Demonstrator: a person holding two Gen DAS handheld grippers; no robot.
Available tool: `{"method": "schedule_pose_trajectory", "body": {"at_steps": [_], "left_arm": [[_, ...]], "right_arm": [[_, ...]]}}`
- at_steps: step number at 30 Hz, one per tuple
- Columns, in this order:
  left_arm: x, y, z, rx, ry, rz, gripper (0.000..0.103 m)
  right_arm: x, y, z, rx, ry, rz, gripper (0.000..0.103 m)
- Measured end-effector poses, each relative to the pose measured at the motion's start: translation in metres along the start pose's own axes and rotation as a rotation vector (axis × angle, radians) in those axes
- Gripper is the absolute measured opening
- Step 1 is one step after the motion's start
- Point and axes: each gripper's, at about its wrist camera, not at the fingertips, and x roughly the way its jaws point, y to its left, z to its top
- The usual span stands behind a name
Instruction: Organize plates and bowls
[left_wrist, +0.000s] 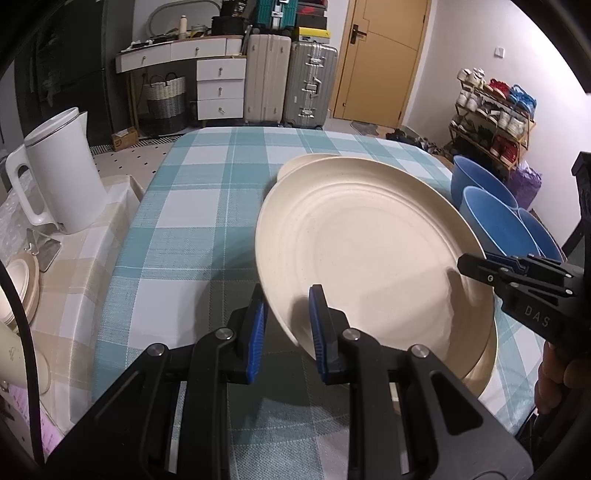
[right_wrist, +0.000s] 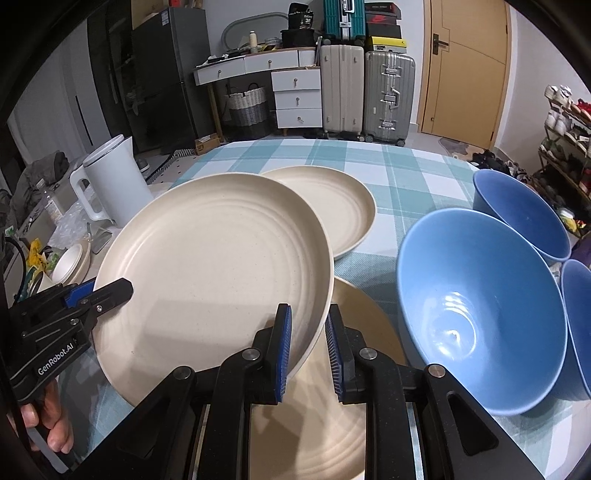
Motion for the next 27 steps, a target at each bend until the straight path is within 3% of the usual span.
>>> {"method": "schedule_pose_trajectory", "body": {"at_steps": [27], "left_arm": [[0.013,-0.040,-0.015,0.163,0.083,-0.039,0.020]], "right_arm": [[-0.016,-0.022,-0.039,0.057,0.045,-0.067,0.020]]}}
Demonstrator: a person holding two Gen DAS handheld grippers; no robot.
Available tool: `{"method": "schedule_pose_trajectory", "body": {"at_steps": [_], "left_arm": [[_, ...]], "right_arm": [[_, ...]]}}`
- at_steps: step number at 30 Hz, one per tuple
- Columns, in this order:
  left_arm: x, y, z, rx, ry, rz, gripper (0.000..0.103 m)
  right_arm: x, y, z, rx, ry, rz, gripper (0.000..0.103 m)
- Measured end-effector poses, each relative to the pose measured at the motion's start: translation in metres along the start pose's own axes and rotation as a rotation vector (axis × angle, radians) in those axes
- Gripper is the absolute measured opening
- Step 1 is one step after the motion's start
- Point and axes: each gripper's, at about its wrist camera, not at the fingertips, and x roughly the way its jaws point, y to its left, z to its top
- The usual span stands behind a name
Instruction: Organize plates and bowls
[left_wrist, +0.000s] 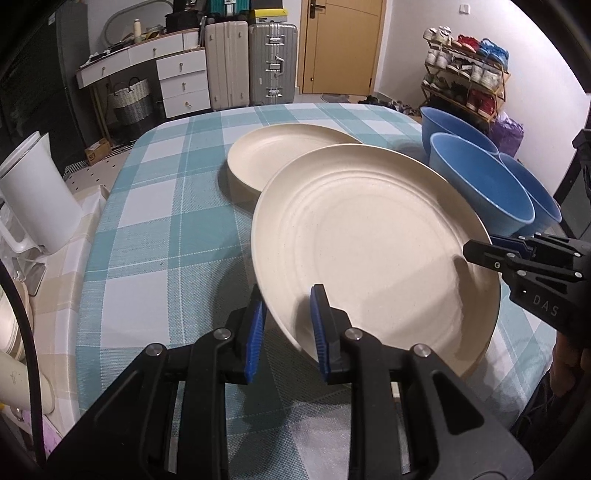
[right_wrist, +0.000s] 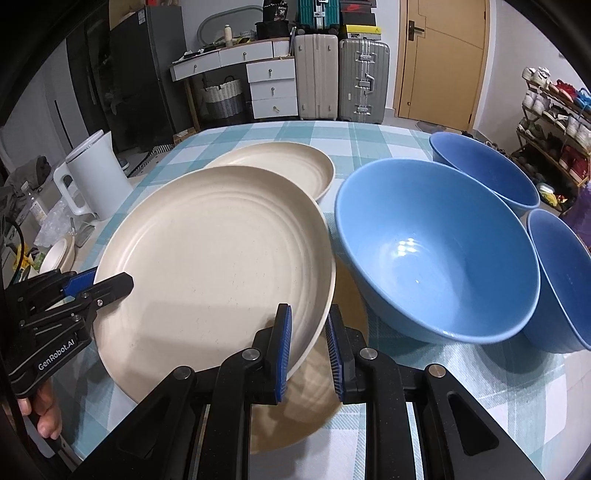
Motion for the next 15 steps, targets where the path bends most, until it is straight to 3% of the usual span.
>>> {"method": "schedule_pose_trajectory", "body": {"at_steps": [15], "left_arm": [[0.017,-0.014,-0.005,0.076,0.053,0.015,0.023]], "right_arm": [[0.002,-0.007,-0.019,-0.004,0.035,-0.028,0.021]]}}
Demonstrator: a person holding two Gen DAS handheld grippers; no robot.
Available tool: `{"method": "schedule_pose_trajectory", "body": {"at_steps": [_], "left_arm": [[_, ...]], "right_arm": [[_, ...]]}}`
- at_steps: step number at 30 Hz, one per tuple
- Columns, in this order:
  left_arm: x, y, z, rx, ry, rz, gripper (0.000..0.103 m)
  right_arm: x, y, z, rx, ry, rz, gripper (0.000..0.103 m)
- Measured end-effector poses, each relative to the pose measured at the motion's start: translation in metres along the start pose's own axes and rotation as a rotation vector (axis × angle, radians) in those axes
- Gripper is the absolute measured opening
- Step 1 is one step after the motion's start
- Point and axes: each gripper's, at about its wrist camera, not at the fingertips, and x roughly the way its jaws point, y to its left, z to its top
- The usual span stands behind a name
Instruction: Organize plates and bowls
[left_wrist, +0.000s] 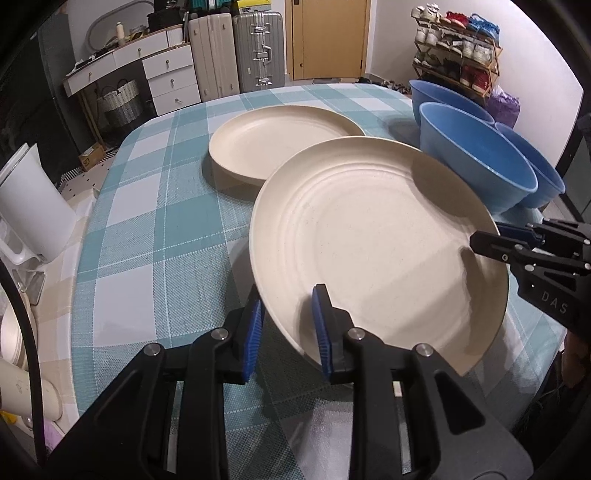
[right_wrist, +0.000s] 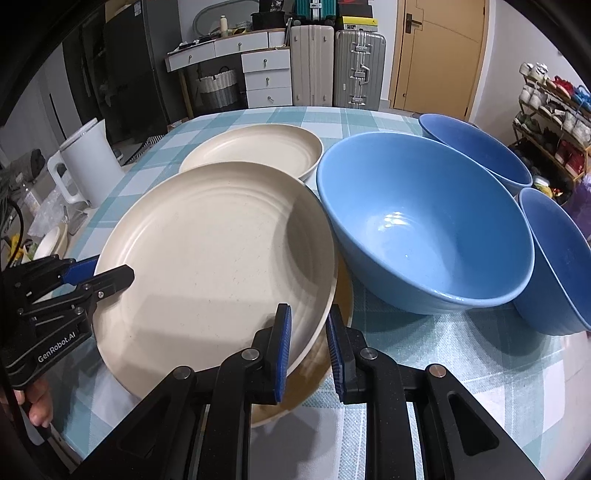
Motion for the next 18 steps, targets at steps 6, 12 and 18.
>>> {"method": "schedule_pose_trajectory", "body": {"at_steps": [6,12,18], "left_arm": [[0.004,-0.005,-0.001,0.022,0.017,0.020,0.024],[0.006,-0.007,-0.002,0.044,0.025,0.036,0.025],[0.007,-0.010,-0.003,0.065,0.032,0.040,0.026]], "right_arm": [[0.001,0.001,-0.003,-0.009,0.007,-0.016,0.021],[0.004,0.009,-0.005,-0.045,0.007,-0.062,0.023],[0.005,0.010,-0.009,-0.059,0.008,-0.078,0.027]]}}
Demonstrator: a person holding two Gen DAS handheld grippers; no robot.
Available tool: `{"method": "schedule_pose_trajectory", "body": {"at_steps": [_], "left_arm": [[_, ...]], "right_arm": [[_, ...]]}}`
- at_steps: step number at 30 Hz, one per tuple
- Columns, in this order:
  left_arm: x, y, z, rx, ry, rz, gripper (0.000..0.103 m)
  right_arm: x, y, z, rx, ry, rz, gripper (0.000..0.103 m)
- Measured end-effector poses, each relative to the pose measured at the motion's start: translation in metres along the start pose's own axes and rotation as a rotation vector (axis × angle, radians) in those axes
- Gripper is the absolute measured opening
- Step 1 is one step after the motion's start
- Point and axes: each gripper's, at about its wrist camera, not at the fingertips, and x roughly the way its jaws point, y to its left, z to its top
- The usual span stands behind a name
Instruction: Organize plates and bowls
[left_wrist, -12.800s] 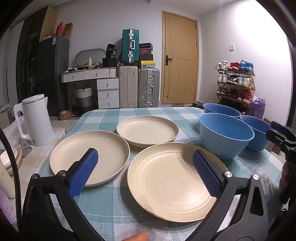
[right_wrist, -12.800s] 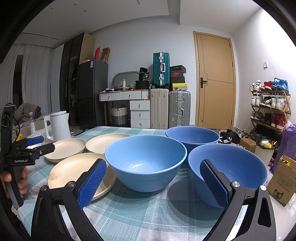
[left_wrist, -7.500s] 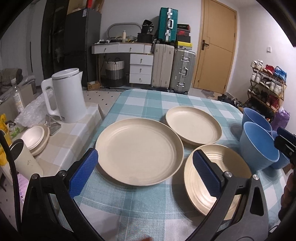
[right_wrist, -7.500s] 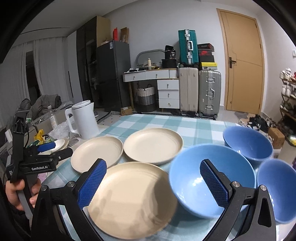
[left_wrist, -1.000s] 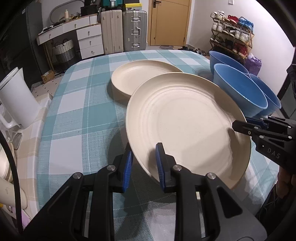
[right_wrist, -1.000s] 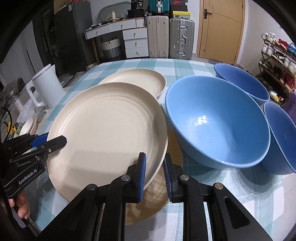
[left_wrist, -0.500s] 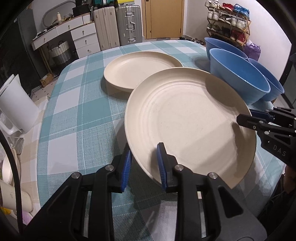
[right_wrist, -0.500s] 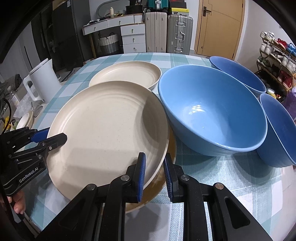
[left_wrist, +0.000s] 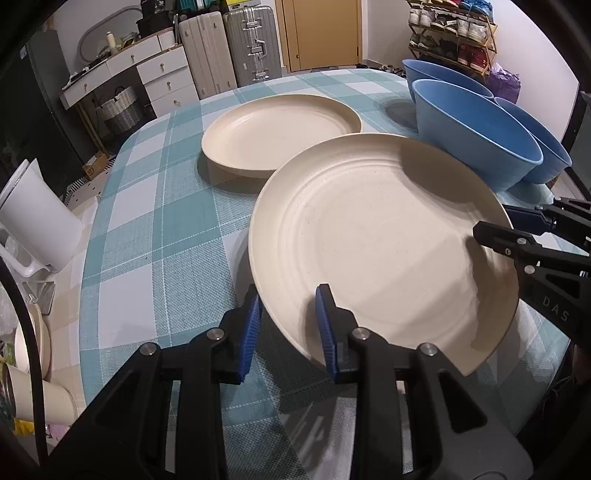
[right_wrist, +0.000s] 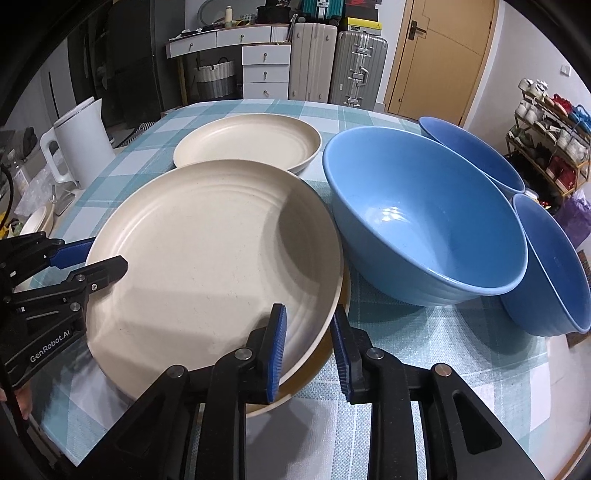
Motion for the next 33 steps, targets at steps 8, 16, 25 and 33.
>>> {"method": "schedule_pose_trajectory", "body": {"at_steps": [8,16,25,33], "left_arm": [[0.005,-0.009,-0.002,0.036,0.014,0.007,0.030],[0.012,-0.005,-0.004,0.003,0.034,-0.043,0.045],[0.007,0.022,0.000,-0.124,0.016,-0.080,0.077],[-0.031,0.049,0.011,-0.239,-0.092,-0.058,0.102]], "right_arm": [[0.000,0.000,-0.004,-0.014,-0.007,-0.041,0.029],[0.003,-0.002,-0.006,-0.027,-0.004,-0.046,0.031],[-0.001,-0.012,-0.006,0.008,-0.011,0.055,0.049],[-0.031,-0.018,0.001,0.036,-0.097,0.127,0.080]]}}
